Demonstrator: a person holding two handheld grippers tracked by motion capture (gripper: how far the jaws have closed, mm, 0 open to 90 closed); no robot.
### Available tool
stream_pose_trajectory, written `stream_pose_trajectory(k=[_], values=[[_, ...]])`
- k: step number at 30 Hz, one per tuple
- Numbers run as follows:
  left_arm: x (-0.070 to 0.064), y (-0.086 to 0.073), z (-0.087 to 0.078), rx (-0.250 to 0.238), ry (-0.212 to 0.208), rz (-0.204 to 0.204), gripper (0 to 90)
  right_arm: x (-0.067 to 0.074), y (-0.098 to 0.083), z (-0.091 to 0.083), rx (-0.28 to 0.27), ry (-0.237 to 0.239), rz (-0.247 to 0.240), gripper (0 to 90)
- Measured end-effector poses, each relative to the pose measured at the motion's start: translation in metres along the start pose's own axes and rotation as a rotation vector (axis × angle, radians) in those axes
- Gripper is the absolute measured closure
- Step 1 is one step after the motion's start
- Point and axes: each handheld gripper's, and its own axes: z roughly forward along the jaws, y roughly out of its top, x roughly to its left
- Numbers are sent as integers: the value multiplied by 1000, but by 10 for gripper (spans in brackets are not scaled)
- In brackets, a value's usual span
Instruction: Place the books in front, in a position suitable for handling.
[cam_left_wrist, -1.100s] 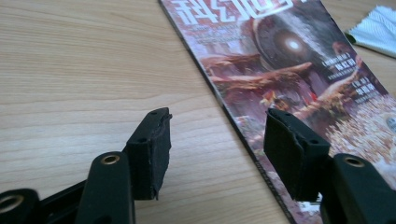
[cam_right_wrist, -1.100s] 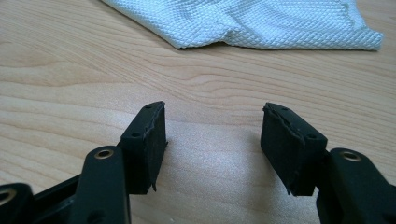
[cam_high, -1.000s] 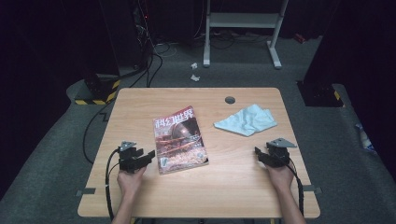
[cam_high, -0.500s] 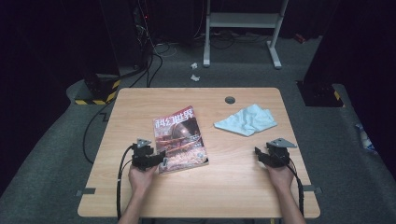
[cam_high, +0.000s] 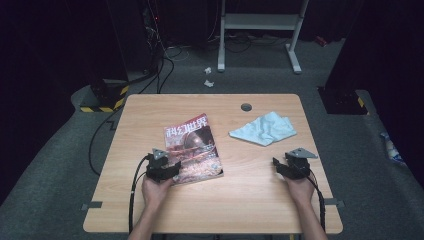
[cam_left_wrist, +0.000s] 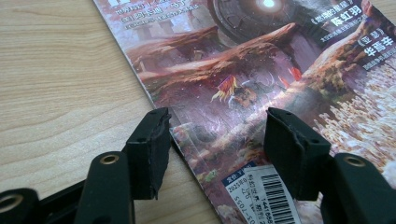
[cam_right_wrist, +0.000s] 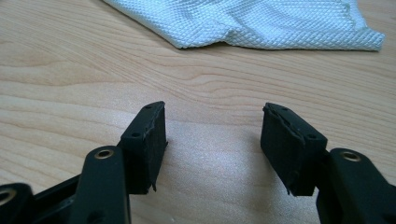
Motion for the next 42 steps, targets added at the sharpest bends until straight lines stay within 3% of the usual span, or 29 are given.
stream_pose_trajectory(k=[6, 13, 21, 23, 27, 30, 31, 32, 35, 39, 40, 41, 42], values=[[-11, -2, 3, -20, -36, 34, 410, 0, 0, 0, 1, 1, 1, 406], [-26, -2, 6, -46, -63, 116, 417, 0, 0, 0, 1, 1, 2, 408], [-32, -4, 10, -70, -123, 160, 418, 0, 0, 0, -3, 14, -9, 427], [-35, -5, 12, -86, -143, 171, 418, 0, 3, 2, 4, 33, -29, 427], [-37, -7, 13, -106, -162, 191, 418, 5, 23, 6, 65, 23, -110, 457], [-38, -8, 14, -112, -167, 191, 418, 8, 51, 14, 61, 30, -88, 431], [-39, -8, 13, -112, -166, 186, 418, 9, 65, 25, 90, 32, -70, 413], [-39, -8, 13, -114, -164, 190, 418, 9, 65, 25, 90, 32, -70, 413], [-40, -9, 13, -113, -164, 193, 419, 11, 83, 46, 142, 4, -58, 408], [-43, -9, 13, -115, -170, 193, 418, 9, 91, 71, 219, -19, 25, 408], [-43, -9, 13, -116, -171, 198, 418, 9, 89, 76, 238, -33, 24, 416], [-42, -9, 13, -118, -169, 209, 418, 8, 87, 77, 214, -32, 40, 526], [-42, -9, 13, -116, -171, 208, 418, 8, 87, 77, 214, -32, 40, 526]])
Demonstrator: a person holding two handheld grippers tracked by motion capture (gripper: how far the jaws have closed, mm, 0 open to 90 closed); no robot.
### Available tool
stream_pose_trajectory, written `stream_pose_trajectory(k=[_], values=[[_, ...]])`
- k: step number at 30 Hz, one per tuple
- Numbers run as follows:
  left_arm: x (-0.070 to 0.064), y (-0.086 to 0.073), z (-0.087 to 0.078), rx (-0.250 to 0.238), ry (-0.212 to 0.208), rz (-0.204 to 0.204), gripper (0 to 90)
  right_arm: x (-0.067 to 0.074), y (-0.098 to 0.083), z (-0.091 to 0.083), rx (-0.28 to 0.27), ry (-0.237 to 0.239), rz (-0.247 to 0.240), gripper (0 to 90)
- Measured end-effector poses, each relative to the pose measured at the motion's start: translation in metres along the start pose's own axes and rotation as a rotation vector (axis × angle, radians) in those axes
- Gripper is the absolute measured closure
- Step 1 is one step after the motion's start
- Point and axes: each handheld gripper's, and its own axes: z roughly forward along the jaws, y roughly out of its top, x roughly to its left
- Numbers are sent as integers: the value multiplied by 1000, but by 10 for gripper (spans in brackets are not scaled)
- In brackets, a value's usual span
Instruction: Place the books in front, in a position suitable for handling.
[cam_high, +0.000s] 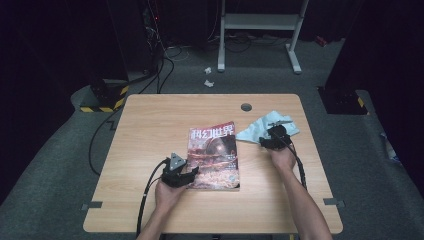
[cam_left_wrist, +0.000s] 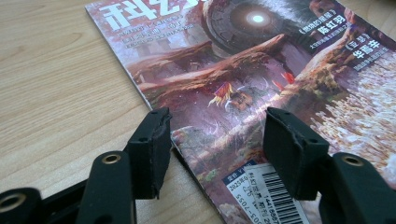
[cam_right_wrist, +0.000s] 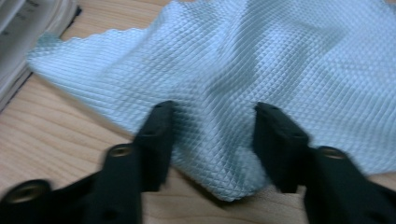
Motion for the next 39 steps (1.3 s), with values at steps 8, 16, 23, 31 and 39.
stream_pose_trajectory(k=[8, 16, 23, 31, 39], values=[[2, 0, 0, 1, -17, -18, 418, 6, 0, -28, 15, 44, -163, 847], [4, 0, 0, 4, -27, -29, 416, 50, 3, -116, -76, 177, -394, 845], [4, 0, 0, 3, -26, -32, 416, 127, -8, -90, 83, 364, -573, 836], [4, 0, 1, 1, -27, -34, 416, 155, -11, -69, 82, 362, -579, 480], [5, 0, 1, 2, -28, -34, 417, 179, -1, -46, 91, 335, -511, 496]])
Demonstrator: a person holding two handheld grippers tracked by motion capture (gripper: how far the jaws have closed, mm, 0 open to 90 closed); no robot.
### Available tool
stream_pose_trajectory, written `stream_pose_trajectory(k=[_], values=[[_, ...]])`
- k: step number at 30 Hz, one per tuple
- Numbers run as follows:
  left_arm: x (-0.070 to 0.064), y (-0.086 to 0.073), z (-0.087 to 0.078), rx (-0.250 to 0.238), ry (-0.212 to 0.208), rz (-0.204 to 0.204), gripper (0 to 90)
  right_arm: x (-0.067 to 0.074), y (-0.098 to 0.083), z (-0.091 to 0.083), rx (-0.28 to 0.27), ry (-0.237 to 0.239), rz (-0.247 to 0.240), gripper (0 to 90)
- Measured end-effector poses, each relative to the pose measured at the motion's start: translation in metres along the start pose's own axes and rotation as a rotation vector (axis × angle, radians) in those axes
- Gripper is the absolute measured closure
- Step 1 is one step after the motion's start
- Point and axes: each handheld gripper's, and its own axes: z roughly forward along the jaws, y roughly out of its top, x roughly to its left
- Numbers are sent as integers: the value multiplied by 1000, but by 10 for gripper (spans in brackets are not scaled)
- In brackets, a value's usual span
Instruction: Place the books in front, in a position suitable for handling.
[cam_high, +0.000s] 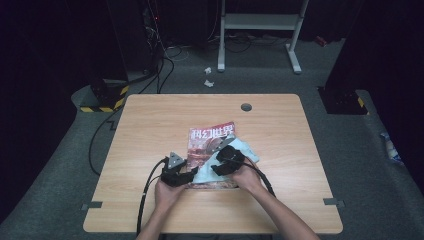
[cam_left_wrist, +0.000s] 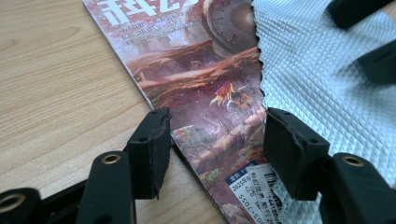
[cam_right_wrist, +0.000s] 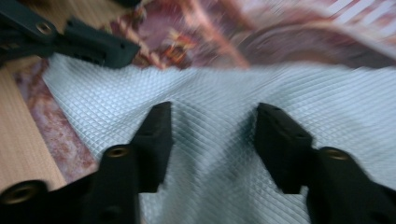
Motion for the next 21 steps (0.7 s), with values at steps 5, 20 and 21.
stream_pose_trajectory(k=[5, 20, 21], values=[[0, 0, 0, 2, -2, -2, 418, 20, -4, 14, 11, 66, -40, 786], [1, 0, 0, 3, -8, -14, 420, 22, -49, -19, 35, -9, -77, 827], [1, 0, 0, 2, -7, -15, 420, 28, -45, -16, 29, 8, -96, 827]])
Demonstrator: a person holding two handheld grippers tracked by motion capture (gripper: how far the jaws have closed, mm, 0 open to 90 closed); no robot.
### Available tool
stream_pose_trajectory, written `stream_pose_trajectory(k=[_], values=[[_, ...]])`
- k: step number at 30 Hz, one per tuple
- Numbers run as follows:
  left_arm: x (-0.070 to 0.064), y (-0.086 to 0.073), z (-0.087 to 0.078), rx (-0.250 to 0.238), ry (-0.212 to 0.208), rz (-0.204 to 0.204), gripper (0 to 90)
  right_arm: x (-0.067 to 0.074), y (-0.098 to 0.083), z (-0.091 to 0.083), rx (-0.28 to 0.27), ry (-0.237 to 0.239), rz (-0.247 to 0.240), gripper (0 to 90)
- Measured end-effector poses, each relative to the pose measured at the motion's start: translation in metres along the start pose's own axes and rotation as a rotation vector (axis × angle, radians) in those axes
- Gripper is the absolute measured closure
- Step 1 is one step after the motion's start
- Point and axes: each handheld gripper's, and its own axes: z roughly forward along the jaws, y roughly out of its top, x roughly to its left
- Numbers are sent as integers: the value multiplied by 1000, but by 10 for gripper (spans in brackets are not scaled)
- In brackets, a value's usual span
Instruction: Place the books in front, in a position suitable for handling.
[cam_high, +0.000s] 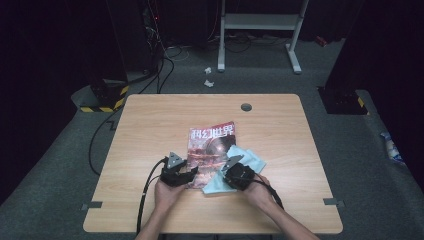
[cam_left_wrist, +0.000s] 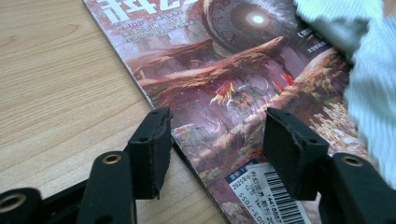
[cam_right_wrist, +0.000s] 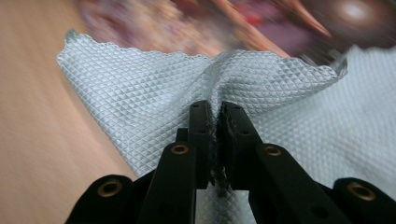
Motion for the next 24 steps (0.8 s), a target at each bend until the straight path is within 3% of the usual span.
stream_pose_trajectory(k=[3, 7, 10, 11, 13, 15, 21, 23, 24], values=[[0, 0, 0, 2, -1, -1, 420, 18, 20, 12, -24, 49, -37, 827], [0, 0, 0, 0, 0, -2, 421, 35, 44, 28, -54, 102, -49, 827], [0, 0, 0, 0, 0, -4, 421, 44, 53, 32, -48, 105, -78, 827], [0, 0, 0, -2, 1, -3, 421, 43, 52, 32, -51, 106, -94, 827], [1, 0, 0, 2, -2, -3, 423, 38, 46, 28, -42, 131, -81, 827], [1, 0, 0, 3, -1, 5, 424, 28, 32, 20, -36, 122, -62, 827], [1, 0, 0, 3, -1, 7, 425, -13, -18, -10, 1, 34, 71, 828], [1, 0, 0, 3, -2, 3, 425, -12, -20, -11, 5, 15, 73, 829], [1, 0, 0, 4, 0, 6, 425, -7, -17, -10, 11, -8, 48, 830]])
